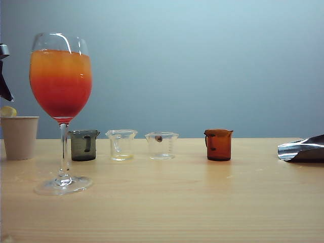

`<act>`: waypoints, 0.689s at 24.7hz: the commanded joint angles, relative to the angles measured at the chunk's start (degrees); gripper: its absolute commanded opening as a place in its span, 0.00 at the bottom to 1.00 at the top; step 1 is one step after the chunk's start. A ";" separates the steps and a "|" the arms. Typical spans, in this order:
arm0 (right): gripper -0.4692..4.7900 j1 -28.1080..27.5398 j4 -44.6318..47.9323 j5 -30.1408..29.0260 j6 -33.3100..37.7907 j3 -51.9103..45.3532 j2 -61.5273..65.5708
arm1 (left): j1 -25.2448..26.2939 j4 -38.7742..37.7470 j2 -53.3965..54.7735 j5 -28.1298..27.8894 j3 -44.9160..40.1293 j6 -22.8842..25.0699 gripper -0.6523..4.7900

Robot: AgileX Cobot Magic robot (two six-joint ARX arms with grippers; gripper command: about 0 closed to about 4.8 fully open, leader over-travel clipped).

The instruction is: Pick up the lemon slice from the paper cup on the left and carefully insert it into the rim of the goblet.

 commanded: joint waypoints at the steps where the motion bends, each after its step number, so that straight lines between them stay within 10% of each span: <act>1: 0.08 0.04 0.63 0.13 -0.11 0.20 -0.15 | -0.02 -0.66 -0.26 0.17 0.17 4.07 1.00; 17: 0.08 0.04 -0.81 0.52 -0.13 0.17 0.50 | -0.13 2.29 2.67 -2.99 0.07 8.83 1.00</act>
